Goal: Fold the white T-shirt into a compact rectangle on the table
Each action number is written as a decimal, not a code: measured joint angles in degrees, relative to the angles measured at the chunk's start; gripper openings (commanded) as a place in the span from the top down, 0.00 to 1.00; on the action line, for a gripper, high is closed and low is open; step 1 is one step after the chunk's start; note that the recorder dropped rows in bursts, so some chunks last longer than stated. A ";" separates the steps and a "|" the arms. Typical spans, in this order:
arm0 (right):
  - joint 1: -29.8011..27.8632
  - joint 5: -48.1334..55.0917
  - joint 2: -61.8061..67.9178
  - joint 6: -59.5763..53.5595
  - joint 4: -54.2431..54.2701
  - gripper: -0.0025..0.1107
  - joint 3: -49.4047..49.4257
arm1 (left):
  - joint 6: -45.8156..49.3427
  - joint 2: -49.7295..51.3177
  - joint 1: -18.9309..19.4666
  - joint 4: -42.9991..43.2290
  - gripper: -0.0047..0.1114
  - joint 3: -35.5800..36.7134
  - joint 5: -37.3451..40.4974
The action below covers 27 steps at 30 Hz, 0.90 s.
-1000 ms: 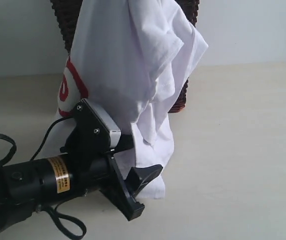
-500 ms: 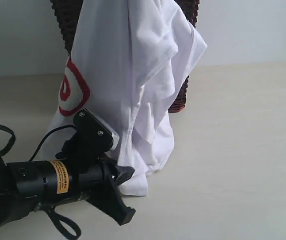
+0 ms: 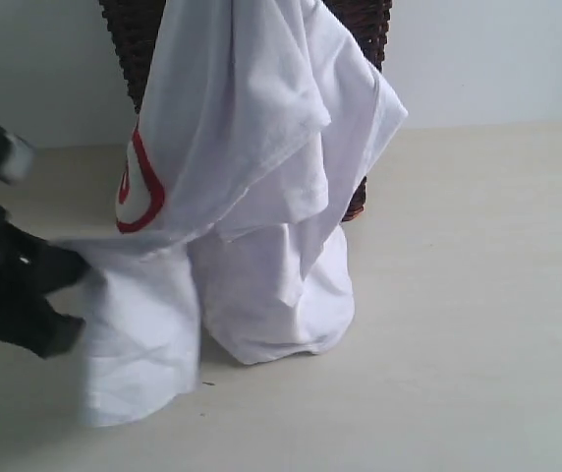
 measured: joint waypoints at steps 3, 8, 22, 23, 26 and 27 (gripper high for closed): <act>0.00 -1.04 0.71 0.00 0.00 0.77 0.00 | -8.54 -5.89 4.95 9.25 0.96 -2.22 8.95; 0.00 -6.26 2.36 0.11 0.25 0.66 0.00 | -16.91 -12.24 9.62 18.29 0.96 -5.92 14.85; 0.00 -18.17 10.93 -1.49 0.67 0.44 8.82 | -14.98 -12.34 9.89 18.02 0.96 -9.04 18.33; 0.00 -17.82 11.15 -1.89 0.54 0.43 9.81 | -14.72 -12.34 10.00 17.44 0.96 -9.04 18.42; 0.00 -13.13 11.28 -2.58 0.54 0.43 12.48 | -13.76 -12.34 9.98 16.16 0.96 -9.04 18.42; 0.00 -10.70 11.28 -2.72 0.66 0.43 13.12 | -13.53 -12.34 9.98 15.92 0.96 -9.04 18.42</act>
